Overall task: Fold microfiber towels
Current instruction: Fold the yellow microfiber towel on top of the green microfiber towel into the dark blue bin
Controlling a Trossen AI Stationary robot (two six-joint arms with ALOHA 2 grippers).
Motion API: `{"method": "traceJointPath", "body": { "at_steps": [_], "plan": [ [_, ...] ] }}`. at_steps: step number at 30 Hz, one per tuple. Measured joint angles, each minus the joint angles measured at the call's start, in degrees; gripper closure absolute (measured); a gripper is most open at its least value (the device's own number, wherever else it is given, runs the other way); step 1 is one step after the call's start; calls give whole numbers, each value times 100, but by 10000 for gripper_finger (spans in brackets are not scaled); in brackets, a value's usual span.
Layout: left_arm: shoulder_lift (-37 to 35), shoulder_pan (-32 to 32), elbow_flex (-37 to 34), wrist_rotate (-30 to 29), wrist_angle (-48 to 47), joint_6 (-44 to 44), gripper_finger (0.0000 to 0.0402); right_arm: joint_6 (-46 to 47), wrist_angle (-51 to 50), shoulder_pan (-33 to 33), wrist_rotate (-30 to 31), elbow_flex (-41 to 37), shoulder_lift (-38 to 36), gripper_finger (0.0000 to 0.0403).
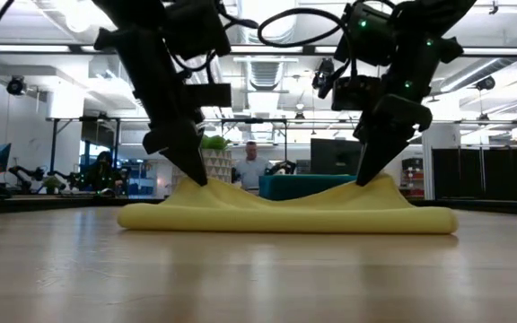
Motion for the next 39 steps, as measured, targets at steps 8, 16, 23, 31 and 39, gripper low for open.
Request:
{"method": "traceJointPath", "body": {
  "at_steps": [8, 16, 23, 31, 39],
  "plan": [
    [-43, 202, -321, 180, 182, -44, 402, -66, -5, -264, -3, 0, -1, 394],
    [-197, 295, -479, -19, 403, -26, 402, -87, 1, -432, 6, -36, -1, 394],
    [-197, 504, -691, -66, 876, -42, 402, -87, 22, -614, 21, -55, -1, 394],
    [-197, 663, -730, -847, 917, -50, 402, -4, 162, -788, 57, -55, -1, 394],
    [-201, 940, -741, -978, 852, -50, 368, 348, 87, -1176, 178, -57, -16, 374]
  ]
}}
